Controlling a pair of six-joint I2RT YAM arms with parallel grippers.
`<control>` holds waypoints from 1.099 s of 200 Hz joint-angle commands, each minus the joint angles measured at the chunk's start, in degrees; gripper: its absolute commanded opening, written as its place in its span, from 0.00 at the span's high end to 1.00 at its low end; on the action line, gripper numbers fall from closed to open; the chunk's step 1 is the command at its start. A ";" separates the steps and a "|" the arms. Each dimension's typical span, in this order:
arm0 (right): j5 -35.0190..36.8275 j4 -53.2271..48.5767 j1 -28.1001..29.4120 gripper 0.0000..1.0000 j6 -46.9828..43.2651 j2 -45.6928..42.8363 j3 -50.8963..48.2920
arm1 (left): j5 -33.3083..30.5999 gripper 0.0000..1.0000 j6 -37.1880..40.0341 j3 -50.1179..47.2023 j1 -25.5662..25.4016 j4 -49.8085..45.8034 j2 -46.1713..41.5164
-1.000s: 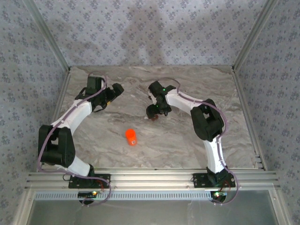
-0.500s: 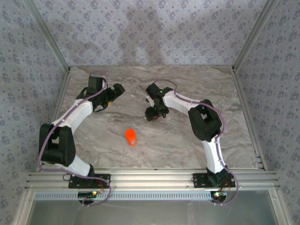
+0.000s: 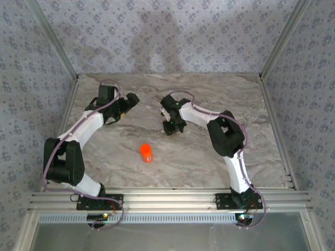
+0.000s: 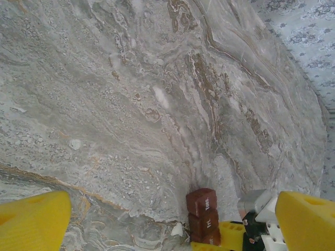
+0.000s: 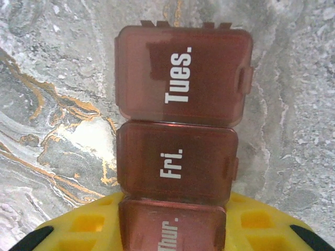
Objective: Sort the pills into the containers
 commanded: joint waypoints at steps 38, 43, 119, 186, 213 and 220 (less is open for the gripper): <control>-6.34 6.98 -0.27 0.73 -1.25 -17.35 -11.92 | 6.09 0.00 -9.01 0.68 -4.00 4.45 -4.73; -7.30 7.91 -0.39 0.73 -1.27 -19.08 -13.02 | 6.43 0.01 -10.08 0.72 -4.74 4.94 -4.98; -11.50 18.25 -2.93 0.73 -0.24 -31.18 -21.71 | 8.86 0.01 -27.82 0.77 -14.28 18.55 -3.84; -12.10 19.01 -3.44 0.73 0.82 -30.69 -21.02 | 9.74 0.00 -33.12 1.11 -17.89 23.96 -0.87; -12.23 19.13 -3.13 0.74 1.10 -30.66 -20.97 | 10.25 0.00 -34.56 1.27 -18.58 26.09 0.76; -12.15 19.12 -3.16 0.74 1.14 -30.58 -20.96 | 10.43 0.00 -35.02 1.41 -18.80 26.70 1.13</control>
